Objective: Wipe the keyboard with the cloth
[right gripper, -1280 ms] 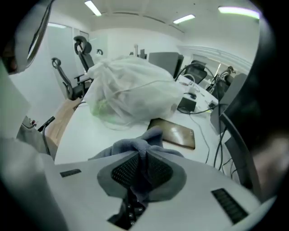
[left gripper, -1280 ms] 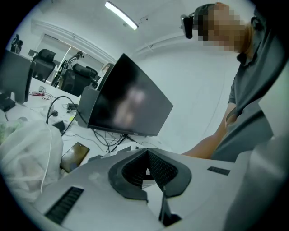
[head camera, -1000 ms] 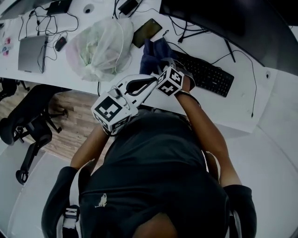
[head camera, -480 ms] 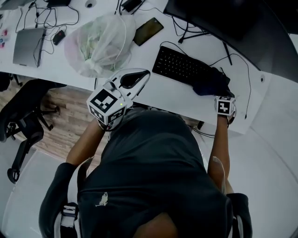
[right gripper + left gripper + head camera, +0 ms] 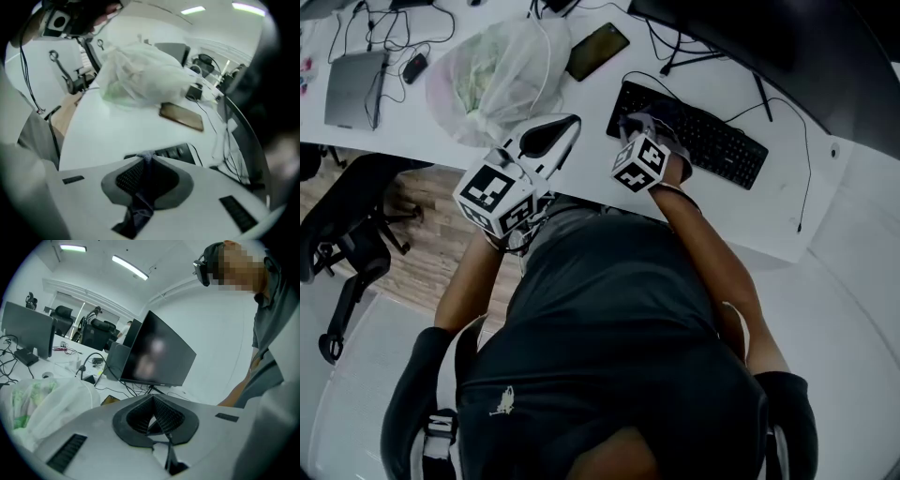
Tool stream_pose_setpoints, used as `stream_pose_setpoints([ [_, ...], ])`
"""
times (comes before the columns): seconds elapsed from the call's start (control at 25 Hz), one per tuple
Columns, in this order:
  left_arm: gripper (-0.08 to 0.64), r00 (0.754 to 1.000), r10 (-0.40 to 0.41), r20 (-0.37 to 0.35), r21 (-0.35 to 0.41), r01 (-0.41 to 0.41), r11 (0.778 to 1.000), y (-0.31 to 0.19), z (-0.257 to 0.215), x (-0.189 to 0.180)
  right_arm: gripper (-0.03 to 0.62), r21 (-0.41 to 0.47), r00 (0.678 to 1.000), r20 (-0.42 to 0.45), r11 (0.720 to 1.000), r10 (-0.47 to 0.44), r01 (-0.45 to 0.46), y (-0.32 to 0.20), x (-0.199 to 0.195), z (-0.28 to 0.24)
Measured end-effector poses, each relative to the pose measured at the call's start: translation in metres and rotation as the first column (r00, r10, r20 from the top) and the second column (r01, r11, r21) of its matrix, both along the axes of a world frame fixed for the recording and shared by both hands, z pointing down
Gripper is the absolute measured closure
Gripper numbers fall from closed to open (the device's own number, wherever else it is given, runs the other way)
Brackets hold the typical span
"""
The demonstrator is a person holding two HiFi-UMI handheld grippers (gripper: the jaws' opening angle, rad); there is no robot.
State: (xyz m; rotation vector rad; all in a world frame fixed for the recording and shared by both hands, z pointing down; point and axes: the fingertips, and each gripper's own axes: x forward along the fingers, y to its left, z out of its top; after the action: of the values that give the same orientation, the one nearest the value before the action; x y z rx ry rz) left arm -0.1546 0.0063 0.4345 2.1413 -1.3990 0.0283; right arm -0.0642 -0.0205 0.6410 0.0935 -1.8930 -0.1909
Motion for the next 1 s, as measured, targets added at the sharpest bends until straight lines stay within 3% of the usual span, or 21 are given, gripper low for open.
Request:
stream_pose_setpoints([
  [0.12,0.558,1.0,-0.027,0.013,0.008,0.027,1.0,0.0,-0.003,-0.009,0.548,-0.013,0.983,0.092,0.986,-0.162,0.164,0.022,-0.059,-0.017],
  [0.24,0.558,0.999,-0.051,0.011,0.005,0.051,0.999,0.006,-0.003,-0.013,0.549,0.012,0.979,0.09,0.983,-0.182,0.182,0.009,-0.058,-0.022],
  [0.4,0.558,0.997,-0.075,-0.003,0.0,0.075,0.997,0.011,0.002,-0.015,0.549,-0.013,0.997,0.062,0.999,-0.047,0.048,-0.022,0.011,-0.008],
  [0.48,0.558,0.997,-0.081,-0.014,0.006,0.081,0.997,0.011,0.002,-0.014,0.549,-0.01,0.997,0.034,0.998,0.065,-0.065,-0.041,0.065,-0.01],
  [0.56,0.558,0.996,-0.082,-0.022,0.009,0.083,0.997,0.01,0.004,-0.013,0.549,0.016,0.98,-0.069,0.983,0.186,-0.186,-0.059,0.14,-0.005],
  [0.64,0.558,0.997,-0.076,-0.028,0.014,0.076,0.997,0.008,0.006,-0.01,0.549,0.046,0.915,-0.19,0.935,0.355,-0.353,-0.074,0.234,0.006],
  [0.72,0.558,0.998,-0.062,-0.032,0.019,0.063,0.998,0.005,0.006,-0.005,0.549,0.107,0.788,-0.272,0.831,0.552,-0.546,-0.086,0.325,-0.001],
  [0.76,0.558,0.998,-0.054,-0.034,0.02,0.054,0.998,0.003,0.006,-0.001,0.549,0.151,0.722,-0.288,0.774,0.629,-0.614,-0.091,0.359,-0.013],
  [0.8,0.558,0.998,-0.045,-0.036,0.02,0.046,0.999,0.002,0.007,0.002,0.549,0.183,0.678,-0.278,0.73,0.681,-0.658,-0.096,0.38,-0.025],
  [0.84,0.558,0.999,-0.037,-0.037,0.019,0.038,0.999,0.002,0.007,0.005,0.549,0.195,0.663,-0.251,0.707,0.706,-0.68,-0.1,0.386,-0.034],
  [0.88,0.558,0.999,-0.029,-0.037,0.018,0.03,0.999,0.002,0.008,0.008,0.549,0.192,0.672,-0.219,0.707,0.707,-0.681,-0.104,0.381,-0.038],
  [0.92,0.558,0.999,-0.022,-0.035,0.016,0.022,1.0,0.001,0.008,0.01,0.549,0.182,0.698,-0.193,0.724,0.689,-0.665,-0.108,0.368,-0.038],
  [1.0,0.558,1.0,-0.004,-0.03,0.014,0.005,1.0,0.0,0.008,0.017,0.549,0.157,0.766,-0.158,0.781,0.623,-0.604,-0.114,0.327,-0.023],
])
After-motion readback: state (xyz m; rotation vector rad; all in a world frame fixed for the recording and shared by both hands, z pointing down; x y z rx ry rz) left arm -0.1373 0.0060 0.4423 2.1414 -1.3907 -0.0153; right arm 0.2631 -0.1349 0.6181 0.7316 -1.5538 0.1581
